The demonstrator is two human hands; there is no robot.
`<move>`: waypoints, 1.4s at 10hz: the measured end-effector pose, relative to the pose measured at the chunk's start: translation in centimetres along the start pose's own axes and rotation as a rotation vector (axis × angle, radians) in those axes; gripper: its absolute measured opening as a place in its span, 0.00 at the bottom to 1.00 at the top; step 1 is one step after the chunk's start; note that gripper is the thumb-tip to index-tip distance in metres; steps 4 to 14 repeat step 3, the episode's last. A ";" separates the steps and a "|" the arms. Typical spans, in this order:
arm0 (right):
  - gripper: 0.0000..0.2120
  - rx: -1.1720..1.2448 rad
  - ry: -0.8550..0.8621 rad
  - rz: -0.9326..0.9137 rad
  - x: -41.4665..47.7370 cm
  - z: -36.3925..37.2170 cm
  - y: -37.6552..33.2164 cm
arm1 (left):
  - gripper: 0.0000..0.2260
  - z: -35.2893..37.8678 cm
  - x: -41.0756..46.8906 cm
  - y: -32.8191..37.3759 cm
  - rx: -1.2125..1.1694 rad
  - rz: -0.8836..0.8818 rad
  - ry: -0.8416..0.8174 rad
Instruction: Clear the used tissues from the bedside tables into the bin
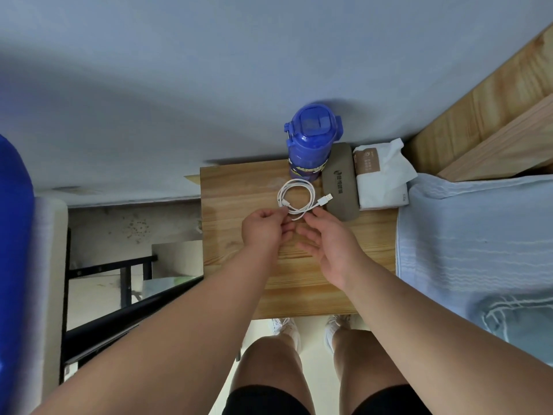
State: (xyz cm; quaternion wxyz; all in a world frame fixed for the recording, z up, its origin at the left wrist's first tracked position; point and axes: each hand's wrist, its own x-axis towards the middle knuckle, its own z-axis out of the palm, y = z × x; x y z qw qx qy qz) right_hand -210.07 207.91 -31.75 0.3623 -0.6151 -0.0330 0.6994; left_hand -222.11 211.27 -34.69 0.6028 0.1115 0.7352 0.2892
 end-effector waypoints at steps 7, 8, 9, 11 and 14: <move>0.18 -0.110 0.092 0.071 -4.9 -2.0 -0.3 | 0.10 -2.2 -4.7 1.5 0.138 -0.062 -0.065; 0.18 -0.110 0.092 0.071 -4.9 -2.0 -0.3 | 0.10 -2.2 -4.7 1.5 0.138 -0.062 -0.065; 0.18 -0.110 0.092 0.071 -4.9 -2.0 -0.3 | 0.10 -2.2 -4.7 1.5 0.138 -0.062 -0.065; 0.18 -0.110 0.092 0.071 -4.9 -2.0 -0.3 | 0.10 -2.2 -4.7 1.5 0.138 -0.062 -0.065; 0.18 -0.110 0.092 0.071 -4.9 -2.0 -0.3 | 0.10 -2.2 -4.7 1.5 0.138 -0.062 -0.065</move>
